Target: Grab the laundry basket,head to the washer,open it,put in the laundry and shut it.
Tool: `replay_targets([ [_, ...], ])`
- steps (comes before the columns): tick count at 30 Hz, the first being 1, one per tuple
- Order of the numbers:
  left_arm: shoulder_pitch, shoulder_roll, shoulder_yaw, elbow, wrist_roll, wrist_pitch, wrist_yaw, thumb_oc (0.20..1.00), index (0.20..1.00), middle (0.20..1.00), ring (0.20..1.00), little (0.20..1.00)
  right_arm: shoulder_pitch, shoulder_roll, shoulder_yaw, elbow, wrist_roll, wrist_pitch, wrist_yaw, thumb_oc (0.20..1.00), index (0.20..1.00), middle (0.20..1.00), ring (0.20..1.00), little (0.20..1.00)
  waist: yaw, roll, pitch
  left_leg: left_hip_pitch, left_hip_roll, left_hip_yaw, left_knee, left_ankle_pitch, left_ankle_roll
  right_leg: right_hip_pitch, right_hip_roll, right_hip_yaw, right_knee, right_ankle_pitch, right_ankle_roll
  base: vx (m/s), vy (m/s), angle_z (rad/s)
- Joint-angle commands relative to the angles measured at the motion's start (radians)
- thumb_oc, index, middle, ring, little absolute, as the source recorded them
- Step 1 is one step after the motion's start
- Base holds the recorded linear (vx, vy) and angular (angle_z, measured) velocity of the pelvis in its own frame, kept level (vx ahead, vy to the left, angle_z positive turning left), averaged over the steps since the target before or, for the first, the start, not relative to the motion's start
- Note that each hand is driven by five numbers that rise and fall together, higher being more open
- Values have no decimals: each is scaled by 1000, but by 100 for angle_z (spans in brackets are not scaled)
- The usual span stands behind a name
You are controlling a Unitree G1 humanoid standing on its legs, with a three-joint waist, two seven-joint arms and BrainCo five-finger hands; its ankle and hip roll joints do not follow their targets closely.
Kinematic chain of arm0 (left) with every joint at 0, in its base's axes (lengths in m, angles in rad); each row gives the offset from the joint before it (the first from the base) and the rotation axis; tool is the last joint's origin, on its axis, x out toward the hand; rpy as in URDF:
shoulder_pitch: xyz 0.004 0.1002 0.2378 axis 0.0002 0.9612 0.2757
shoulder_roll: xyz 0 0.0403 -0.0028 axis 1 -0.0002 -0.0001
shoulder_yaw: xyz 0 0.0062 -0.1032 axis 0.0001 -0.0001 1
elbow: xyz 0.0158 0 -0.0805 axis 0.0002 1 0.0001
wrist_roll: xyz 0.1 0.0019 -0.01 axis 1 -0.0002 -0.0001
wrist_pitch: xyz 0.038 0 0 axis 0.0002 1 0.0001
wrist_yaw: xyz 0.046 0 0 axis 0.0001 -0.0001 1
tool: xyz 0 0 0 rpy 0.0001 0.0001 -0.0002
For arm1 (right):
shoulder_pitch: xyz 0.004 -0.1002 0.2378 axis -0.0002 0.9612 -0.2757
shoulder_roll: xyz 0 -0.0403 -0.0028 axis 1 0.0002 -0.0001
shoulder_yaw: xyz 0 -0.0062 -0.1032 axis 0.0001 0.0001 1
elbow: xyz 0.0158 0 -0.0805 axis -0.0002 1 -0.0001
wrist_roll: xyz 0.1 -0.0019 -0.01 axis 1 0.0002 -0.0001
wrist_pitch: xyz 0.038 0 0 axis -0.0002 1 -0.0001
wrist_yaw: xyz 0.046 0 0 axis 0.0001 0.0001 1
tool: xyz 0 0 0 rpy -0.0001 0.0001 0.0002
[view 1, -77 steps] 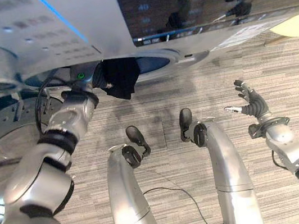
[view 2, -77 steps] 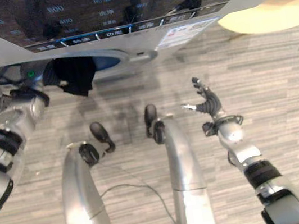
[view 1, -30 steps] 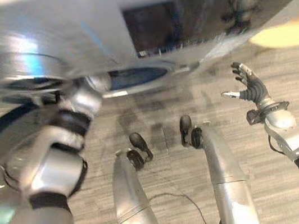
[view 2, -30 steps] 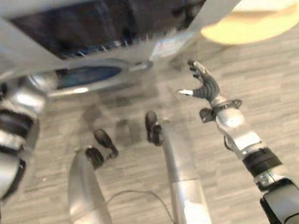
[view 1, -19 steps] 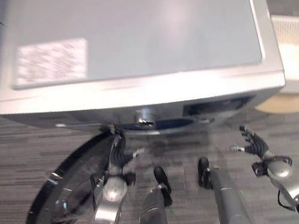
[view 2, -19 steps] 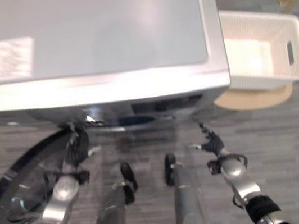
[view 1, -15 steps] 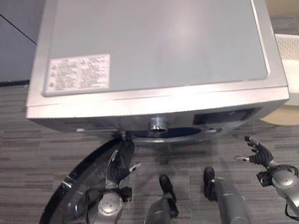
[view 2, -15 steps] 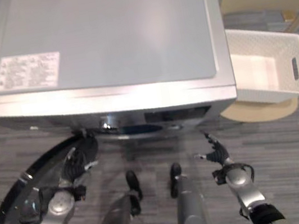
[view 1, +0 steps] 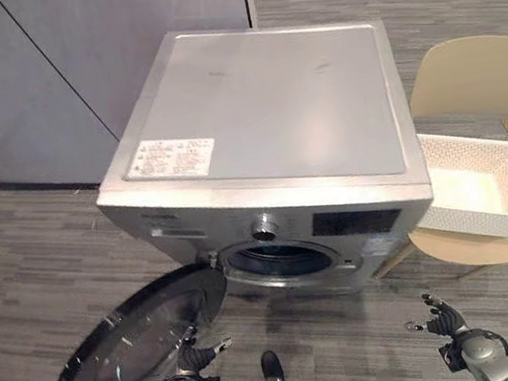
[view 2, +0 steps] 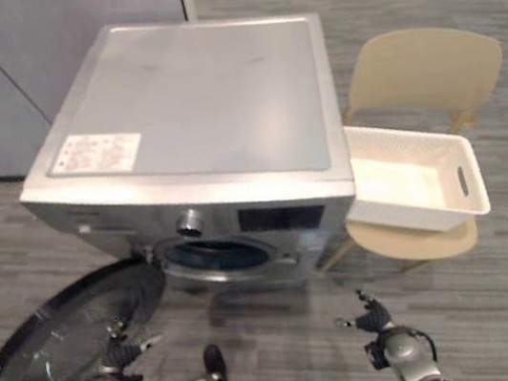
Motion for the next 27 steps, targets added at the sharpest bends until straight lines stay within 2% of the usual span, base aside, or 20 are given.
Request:
replay_targets([
  [1, -69, 30, 1, -64, 14, -32, 21, 1000, 1000, 1000, 1000, 1000, 23, -31, -17, -74, 17, -19, -34, 1000, 1000, 1000, 1000, 1000, -11, 3, 60, -109, -92, -34, -188, 156, -53, 13, 33, -34, 1, -54, 3, -274, 5, 52],
  [2, -69, 29, 1, -64, 14, -32, 21, 1000, 1000, 1000, 1000, 1000, 22, -32, -18, -74, 17, -19, -34, 1000, 1000, 1000, 1000, 1000, -10, 5, 58, -113, -89, -36, -186, 156, -54, 11, 36, -34, -1, -51, 2, -519, 25, 98],
  [3, -64, 36, -7, -95, 30, -33, 13, 1000, 1000, 1000, 1000, 1000, 44, -29, -25, -79, 17, -17, -28, 1000, 1000, 1000, 1000, 1000, -40, -18, 60, -94, -94, -40, -62, 80, -18, -8, -9, -77, -31, -12, 15, -360, 52, 96],
  [4, -64, 40, -13, -108, 36, -35, 11, 1000, 1000, 1000, 1000, 1000, 49, -29, -23, -80, 19, -20, -25, 1000, 1000, 1000, 1000, 1000, -50, -30, 57, -77, -101, -57, -10, 20, -4, -23, -33, -86, -41, 11, 20, -358, 52, 80],
  [5, -64, 40, -13, -109, 36, -35, 11, 1000, 1000, 1000, 1000, 1000, 49, -29, -23, -80, 19, -20, -25, 1000, 1000, 1000, 1000, 1000, -50, -29, 55, -81, -99, -59, -9, 20, -4, -25, -31, -87, -42, 12, 19, -196, 66, 48],
  [7, -79, 48, -30, -140, 68, -39, 9, 1000, 1000, 1000, 1000, 1000, 58, -27, -31, -70, 20, -27, -19, 1000, 1000, 1000, 1000, 1000, -82, -57, 40, -3, -102, -90, 96, -121, 5, -45, -84, -106, -83, 58, 30, -202, 169, 18],
  [8, -87, 50, -34, -149, 81, -37, 18, 1000, 1000, 1000, 1000, 1000, 53, -30, -35, -57, 16, -26, -26, 1000, 1000, 1000, 1000, 1000, -90, -51, 30, 46, -98, -92, 63, -136, 3, -49, -90, -117, -102, 74, 40, -89, 271, 4],
  [9, -87, 58, -39, -184, 100, -42, 25, 1000, 1000, 1000, 1000, 1000, 58, -29, -36, -53, 19, -24, -19, 1000, 1000, 1000, 1000, 1000, -91, -40, 16, 87, -117, -123, 15, -148, 9, -52, -90, -116, -111, 85, 51, 3, 306, 46],
  [11, -130, 84, -52, -199, 159, -44, 48, 1000, 1000, 1000, 1000, 1000, 72, -23, -48, -62, 24, -29, -11, 1000, 1000, 1000, 1000, 1000, -111, -31, -14, 114, -134, -141, -82, -131, 13, -67, -101, -122, -108, 95, 56, 22, 239, 43],
  [15, -179, 138, -58, -233, 242, -44, 70, 1000, 1000, 1000, 1000, 1000, 82, -22, -48, -76, 9, -30, -8, 1000, 1000, 1000, 1000, 1000, -121, -26, -36, 151, -153, -138, -147, -123, 21, -66, -119, -124, -103, 103, 75, 47, 202, 33],
  [20, -334, 276, -40, -258, 358, -26, 139, 1000, 1000, 1000, 1000, 1000, 108, -22, -45, -125, -1, -31, 9, 1000, 1000, 1000, 1000, 1000, -143, -27, -60, 201, -174, -110, -213, -120, 37, -76, -147, -105, -81, 122, 113, 50, 147, -11],
  [24, -496, 419, -61, -138, 443, 15, 177, 1000, 1000, 1000, 1000, 1000, 115, -41, -34, -140, -2, -30, 22, 1000, 1000, 1000, 1000, 1000, -158, -27, -56, 203, -181, -93, -226, -117, 43, -93, -160, -90, -74, 139, 131, 7, 87, -8],
  [25, -499, 419, -63, -135, 442, 14, 178, 1000, 1000, 1000, 1000, 1000, 115, -40, -36, -140, -2, -30, 22, 1000, 1000, 1000, 1000, 1000, -156, -28, -55, 203, -181, -93, -226, -117, 43, -94, -161, -90, -74, 139, 131, 10, 80, -12],
  [27, -622, 508, -109, 13, 470, 40, 174, 1000, 1000, 1000, 1000, 1000, 118, -60, -22, -147, -6, -28, 30, 1000, 1000, 1000, 1000, 1000, -167, -31, -49, 193, -184, -85, -232, -112, 47, -109, -168, -88, -74, 152, 142, 4, 78, -18],
])
